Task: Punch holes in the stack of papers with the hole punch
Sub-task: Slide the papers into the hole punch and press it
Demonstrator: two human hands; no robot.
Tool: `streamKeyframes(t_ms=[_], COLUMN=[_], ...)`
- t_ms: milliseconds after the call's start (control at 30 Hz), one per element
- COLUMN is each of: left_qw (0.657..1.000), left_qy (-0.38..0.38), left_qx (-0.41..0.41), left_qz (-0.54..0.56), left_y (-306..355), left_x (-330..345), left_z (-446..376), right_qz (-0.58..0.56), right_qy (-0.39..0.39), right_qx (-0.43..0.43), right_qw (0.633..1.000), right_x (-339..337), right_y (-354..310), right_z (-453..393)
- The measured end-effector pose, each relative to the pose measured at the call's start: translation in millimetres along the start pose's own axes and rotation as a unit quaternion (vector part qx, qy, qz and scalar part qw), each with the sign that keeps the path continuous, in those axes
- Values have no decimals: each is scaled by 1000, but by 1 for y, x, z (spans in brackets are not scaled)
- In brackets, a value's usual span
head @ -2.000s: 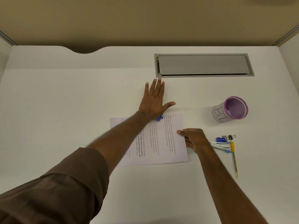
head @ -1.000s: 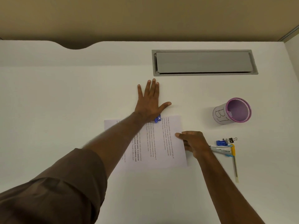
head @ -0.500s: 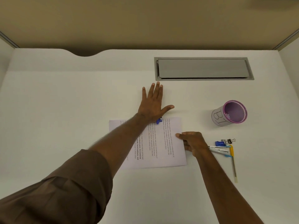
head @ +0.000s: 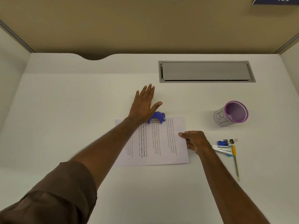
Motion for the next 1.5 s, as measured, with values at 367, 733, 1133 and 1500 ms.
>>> streamKeyframes(t_ms=[367,733,1133,1500], left_qw=[997,997,997,998], left_qy=[22,-54,-64,-45], left_qx=[-3,44,36,40], left_qz=[70,11,2,6], left_y=[-30,-22,-24,-26], left_x=[15,19,18,20], left_z=[64,49,45,44], right_qz=[-1,-3,13,4], right_qy=[-3,-15,-13,1], right_qx=[1,-3,-12,-22], right_qw=[1000,1000,1000,1000], right_x=[1,3,0,-1], right_y=[-1,0,3,9], right_z=[2,2,1,1])
Point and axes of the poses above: each hand's wrist, its own z-axis away from the middle knuckle, its own x-axis out of the palm, y = z × x, the point moved 5 cm from there along -z, towards the middle knuckle, and after that the axes turned 8 degrees about -y, right-handed, at the moved point
